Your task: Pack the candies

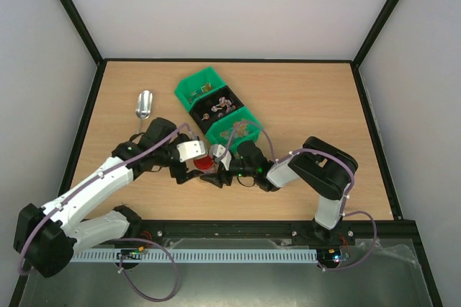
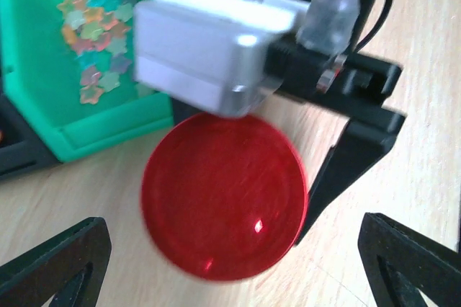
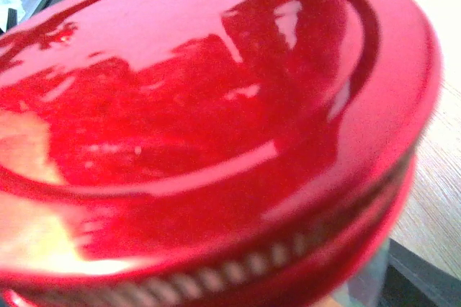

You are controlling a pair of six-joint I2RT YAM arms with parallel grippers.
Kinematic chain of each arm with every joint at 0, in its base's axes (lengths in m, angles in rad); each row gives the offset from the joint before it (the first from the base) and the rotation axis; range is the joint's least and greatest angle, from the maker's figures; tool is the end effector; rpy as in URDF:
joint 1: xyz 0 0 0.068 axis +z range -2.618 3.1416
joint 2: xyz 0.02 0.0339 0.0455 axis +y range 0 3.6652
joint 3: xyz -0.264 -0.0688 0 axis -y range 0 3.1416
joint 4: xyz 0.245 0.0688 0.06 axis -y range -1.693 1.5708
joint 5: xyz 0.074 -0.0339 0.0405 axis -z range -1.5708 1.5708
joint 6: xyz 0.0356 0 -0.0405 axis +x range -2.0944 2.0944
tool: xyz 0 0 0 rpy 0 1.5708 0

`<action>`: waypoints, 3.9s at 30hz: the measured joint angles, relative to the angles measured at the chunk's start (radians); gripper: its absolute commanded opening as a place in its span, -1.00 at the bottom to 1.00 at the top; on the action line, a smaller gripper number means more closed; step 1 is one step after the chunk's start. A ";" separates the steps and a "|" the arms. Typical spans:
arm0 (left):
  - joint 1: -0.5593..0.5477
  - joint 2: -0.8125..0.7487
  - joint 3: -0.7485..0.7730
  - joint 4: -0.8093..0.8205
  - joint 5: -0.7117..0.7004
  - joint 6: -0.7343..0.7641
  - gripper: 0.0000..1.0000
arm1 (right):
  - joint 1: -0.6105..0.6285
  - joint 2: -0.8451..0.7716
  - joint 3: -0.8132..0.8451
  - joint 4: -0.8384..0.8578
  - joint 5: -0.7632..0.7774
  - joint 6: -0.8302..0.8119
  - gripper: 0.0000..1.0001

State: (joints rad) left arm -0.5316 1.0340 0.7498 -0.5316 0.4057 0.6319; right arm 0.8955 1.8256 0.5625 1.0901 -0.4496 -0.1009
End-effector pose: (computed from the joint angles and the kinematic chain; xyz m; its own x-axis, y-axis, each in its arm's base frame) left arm 0.1740 -0.1186 0.2516 -0.0937 0.6847 -0.7227 0.9348 0.3104 0.1729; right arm 0.1895 0.2613 0.1354 -0.0093 -0.1567 -0.9876 -0.9765 0.2142 -0.0248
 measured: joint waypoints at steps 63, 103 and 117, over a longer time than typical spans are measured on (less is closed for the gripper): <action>-0.079 0.097 0.004 0.093 -0.078 -0.172 0.86 | -0.001 0.000 0.001 -0.004 -0.023 -0.008 -0.37; -0.055 0.034 -0.006 0.026 0.016 -0.074 0.94 | -0.004 0.000 -0.001 -0.007 -0.045 -0.011 -0.37; -0.002 0.096 -0.006 0.068 0.017 -0.172 0.74 | -0.006 0.000 0.002 -0.007 -0.031 -0.010 -0.38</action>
State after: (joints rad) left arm -0.5331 1.1297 0.7433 -0.4633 0.4225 0.4595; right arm 0.8898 1.8256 0.5640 1.0828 -0.4808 -0.1112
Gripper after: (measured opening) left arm 0.884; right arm 0.755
